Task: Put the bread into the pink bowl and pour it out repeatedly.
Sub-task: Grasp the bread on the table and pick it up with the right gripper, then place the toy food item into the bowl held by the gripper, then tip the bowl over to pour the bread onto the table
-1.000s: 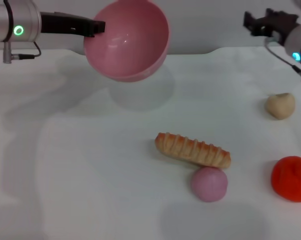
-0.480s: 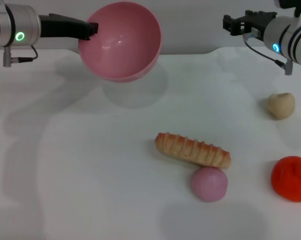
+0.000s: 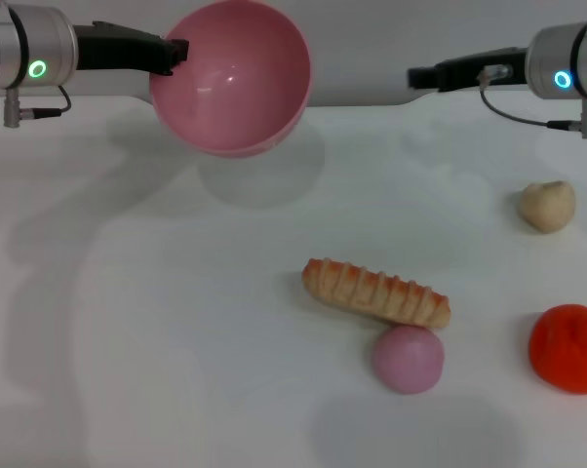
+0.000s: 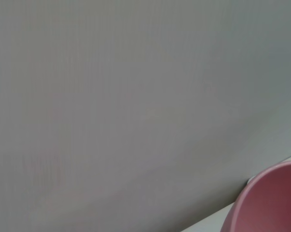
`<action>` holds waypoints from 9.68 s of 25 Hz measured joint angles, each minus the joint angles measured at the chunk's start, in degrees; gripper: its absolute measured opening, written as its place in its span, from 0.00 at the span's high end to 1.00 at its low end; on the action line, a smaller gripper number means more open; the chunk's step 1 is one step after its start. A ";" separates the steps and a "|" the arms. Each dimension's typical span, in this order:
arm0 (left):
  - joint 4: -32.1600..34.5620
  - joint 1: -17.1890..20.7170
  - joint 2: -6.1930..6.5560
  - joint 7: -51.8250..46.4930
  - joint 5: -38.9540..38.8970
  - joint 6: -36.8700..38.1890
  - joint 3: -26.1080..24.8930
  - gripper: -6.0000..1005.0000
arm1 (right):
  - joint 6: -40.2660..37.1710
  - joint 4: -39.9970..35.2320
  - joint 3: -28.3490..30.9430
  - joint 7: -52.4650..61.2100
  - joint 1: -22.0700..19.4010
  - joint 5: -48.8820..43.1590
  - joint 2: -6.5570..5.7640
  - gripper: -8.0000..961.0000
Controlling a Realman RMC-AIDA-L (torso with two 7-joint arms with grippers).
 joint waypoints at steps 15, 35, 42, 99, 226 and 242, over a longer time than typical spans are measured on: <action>0.08 0.14 0.04 0.13 -0.04 0.12 0.00 0.95 | 36.62 -6.30 0.97 -2.79 10.25 -9.22 1.49 0.40; 0.32 1.27 -1.83 0.07 -0.32 0.46 0.00 0.95 | 42.48 -2.65 -7.07 -2.86 12.56 -13.86 4.44 0.40; 0.52 1.24 -1.90 0.04 -0.42 0.25 0.00 0.95 | 40.86 -0.08 -8.15 -3.57 12.83 -14.19 4.39 0.40; 0.98 0.18 -1.82 0.83 -0.13 -1.27 1.41 0.95 | 29.26 0.53 -17.55 -3.30 12.57 -17.06 4.54 0.78; -2.89 0.16 -3.06 -1.26 -0.88 -7.67 17.11 0.95 | 7.75 -4.00 3.22 -105.37 -23.13 80.57 4.65 0.41; -3.30 -0.14 -3.16 -1.37 -3.81 -13.50 21.25 0.95 | -8.15 4.58 4.88 -118.99 -20.12 97.51 4.74 0.41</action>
